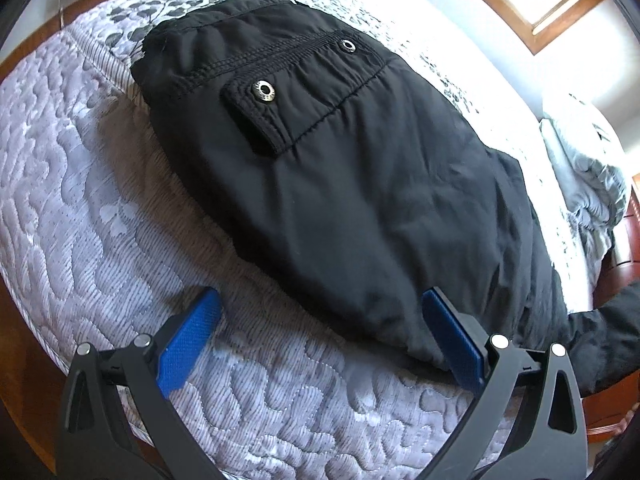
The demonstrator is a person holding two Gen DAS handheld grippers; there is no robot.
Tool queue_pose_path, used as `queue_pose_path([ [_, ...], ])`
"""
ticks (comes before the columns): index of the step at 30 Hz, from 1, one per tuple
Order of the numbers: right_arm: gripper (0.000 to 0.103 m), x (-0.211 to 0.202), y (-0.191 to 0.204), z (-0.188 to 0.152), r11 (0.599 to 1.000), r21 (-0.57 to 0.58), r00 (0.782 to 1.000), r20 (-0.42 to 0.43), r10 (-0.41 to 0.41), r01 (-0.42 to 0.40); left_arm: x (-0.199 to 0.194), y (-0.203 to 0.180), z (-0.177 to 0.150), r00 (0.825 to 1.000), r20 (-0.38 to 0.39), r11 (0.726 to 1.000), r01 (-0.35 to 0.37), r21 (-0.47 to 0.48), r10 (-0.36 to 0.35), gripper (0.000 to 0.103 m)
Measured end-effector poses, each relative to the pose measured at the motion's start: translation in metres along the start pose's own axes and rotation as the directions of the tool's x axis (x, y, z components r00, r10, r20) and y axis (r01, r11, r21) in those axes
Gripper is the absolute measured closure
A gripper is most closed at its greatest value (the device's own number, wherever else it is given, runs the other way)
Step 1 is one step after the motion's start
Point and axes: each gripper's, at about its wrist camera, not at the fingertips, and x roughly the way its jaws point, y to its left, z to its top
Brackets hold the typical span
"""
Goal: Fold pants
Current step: 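Grasp the pant fabric with the right tool, lift, then release it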
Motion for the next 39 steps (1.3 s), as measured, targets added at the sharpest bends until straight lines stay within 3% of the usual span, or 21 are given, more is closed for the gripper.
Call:
queue_pose_path([
  [10,0.084,0.056,0.115,-0.040,0.967,-0.238,0.987,-0.150,0.062,-0.097,-0.010,0.014,0.000,1.000,0.005,1.000,0.018,0.010,-0.018,0.003],
  [19,0.084,0.086,0.169,-0.094,0.911,-0.385,0.965,-0.260,0.046,-0.147,-0.015,0.013,-0.005,1.000,0.008,0.999,0.010,0.048,-0.010,0.003],
  [29,0.084,0.100,0.209,-0.131,0.836,-0.520,0.960,-0.279,0.030,-0.177,-0.008,0.002,-0.018,1.000,0.016,0.998,0.000,0.062,-0.001,0.003],
  [39,0.080,0.112,0.213,-0.161,0.803,-0.557,0.946,-0.324,0.023,-0.211,0.000,-0.013,-0.022,0.999,0.018,0.995,-0.029,0.090,0.028,0.003],
])
